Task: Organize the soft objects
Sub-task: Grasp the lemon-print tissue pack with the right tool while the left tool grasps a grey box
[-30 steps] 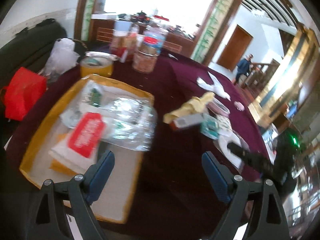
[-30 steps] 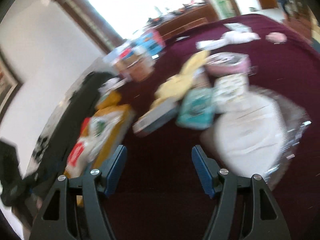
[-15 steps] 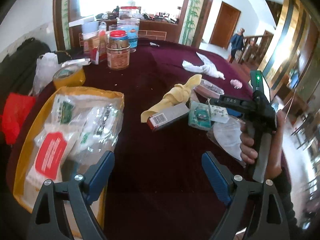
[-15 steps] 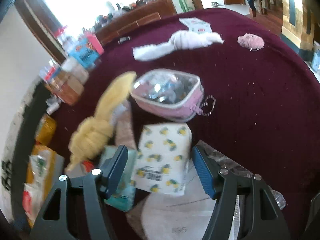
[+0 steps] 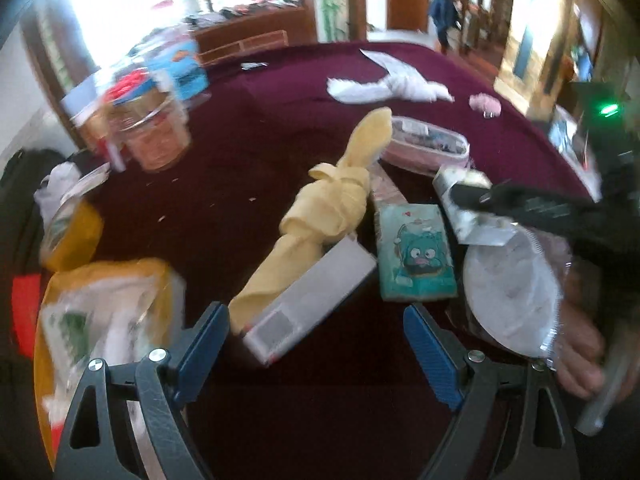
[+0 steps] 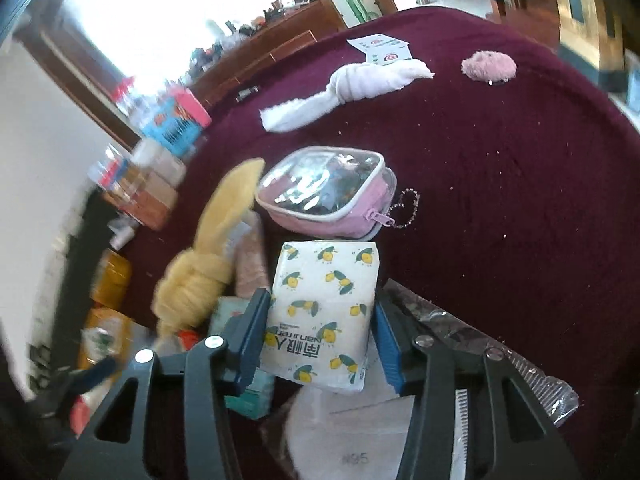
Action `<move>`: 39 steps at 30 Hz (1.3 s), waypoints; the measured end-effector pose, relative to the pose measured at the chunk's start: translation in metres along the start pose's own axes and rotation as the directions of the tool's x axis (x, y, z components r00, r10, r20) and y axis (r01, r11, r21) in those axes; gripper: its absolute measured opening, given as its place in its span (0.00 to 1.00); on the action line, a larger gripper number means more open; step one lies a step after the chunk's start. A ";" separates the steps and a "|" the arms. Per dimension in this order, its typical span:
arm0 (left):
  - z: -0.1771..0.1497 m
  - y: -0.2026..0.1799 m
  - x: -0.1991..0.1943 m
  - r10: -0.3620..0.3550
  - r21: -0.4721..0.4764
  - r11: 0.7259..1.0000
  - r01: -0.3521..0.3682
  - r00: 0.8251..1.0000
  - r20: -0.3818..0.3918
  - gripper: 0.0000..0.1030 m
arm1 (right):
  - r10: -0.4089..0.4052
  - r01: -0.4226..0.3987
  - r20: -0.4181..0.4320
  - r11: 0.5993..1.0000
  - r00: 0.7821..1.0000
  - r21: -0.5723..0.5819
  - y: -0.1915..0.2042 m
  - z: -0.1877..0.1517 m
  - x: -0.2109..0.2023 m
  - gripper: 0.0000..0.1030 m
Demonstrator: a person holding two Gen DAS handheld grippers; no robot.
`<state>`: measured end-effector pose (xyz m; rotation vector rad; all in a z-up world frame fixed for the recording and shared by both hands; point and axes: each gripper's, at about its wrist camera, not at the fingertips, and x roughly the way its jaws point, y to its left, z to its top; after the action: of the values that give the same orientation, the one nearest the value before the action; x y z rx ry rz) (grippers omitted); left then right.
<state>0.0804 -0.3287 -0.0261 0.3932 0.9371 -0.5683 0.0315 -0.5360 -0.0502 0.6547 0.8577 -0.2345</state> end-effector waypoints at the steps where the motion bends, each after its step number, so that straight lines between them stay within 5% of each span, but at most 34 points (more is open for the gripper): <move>1: 0.005 -0.004 0.010 -0.001 0.022 1.000 0.002 1.000 -0.013 0.83 | 0.004 -0.004 0.002 1.000 1.000 0.009 -0.002 0.001 -0.001 0.47; 3: 0.011 -0.008 0.026 0.035 0.052 0.998 -0.033 0.999 -0.030 0.55 | 0.005 -0.004 -0.013 1.000 1.000 0.025 -0.003 0.001 0.001 0.47; 10: -0.004 -0.016 0.034 0.096 0.120 0.988 -0.094 0.995 -0.009 0.48 | 0.020 -0.019 -0.023 0.999 1.000 0.042 -0.002 0.001 0.003 0.47; 19: -0.004 -0.008 0.025 0.044 0.050 0.998 -0.042 0.999 -0.031 0.48 | 0.015 -0.015 -0.012 0.999 1.000 0.030 0.000 0.000 0.002 0.47; 25: 0.002 -0.002 0.040 0.115 0.037 0.993 -0.113 0.993 -0.038 0.28 | 0.001 -0.001 0.007 0.999 1.000 0.032 -0.002 0.001 -0.003 0.47; 28: -0.003 0.019 0.014 -0.015 -0.068 0.998 0.013 0.999 -0.029 0.28 | 0.012 -0.012 0.022 1.000 1.000 0.003 0.004 0.000 -0.007 0.47; 34: -0.031 0.059 -0.048 -0.262 -0.280 0.924 0.260 0.965 0.030 0.28 | 0.061 -0.055 0.056 0.993 0.997 -0.107 0.026 -0.008 -0.017 0.48; 39: -0.066 0.080 -0.089 -0.304 -0.347 0.885 0.311 0.950 0.075 0.28 | 0.191 -0.168 0.068 0.953 0.979 -0.252 0.055 -0.025 -0.032 0.48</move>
<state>0.0460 -0.2040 0.0188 -0.0923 1.0692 -0.6736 0.0195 -0.4798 -0.0130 0.4822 0.7196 0.0073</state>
